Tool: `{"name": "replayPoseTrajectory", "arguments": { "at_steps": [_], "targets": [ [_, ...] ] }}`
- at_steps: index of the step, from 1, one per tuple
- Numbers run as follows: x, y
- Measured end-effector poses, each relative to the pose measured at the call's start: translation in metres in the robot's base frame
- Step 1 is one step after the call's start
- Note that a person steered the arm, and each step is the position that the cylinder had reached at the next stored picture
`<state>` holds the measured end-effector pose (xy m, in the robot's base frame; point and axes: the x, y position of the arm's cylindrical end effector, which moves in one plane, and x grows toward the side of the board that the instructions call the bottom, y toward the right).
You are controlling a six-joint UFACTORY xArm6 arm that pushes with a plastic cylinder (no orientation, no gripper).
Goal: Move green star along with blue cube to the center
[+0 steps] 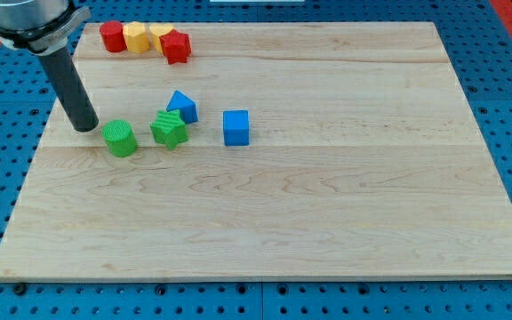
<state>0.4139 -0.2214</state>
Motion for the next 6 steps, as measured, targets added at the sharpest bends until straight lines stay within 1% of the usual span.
{"name": "replayPoseTrajectory", "arguments": {
  "at_steps": [1,2,3,4,5,6],
  "targets": [
    [0.019,0.05],
    [0.027,0.082],
    [0.024,0.083],
    [0.014,0.059],
    [0.002,0.093],
    [0.023,0.179]
  ]
}}
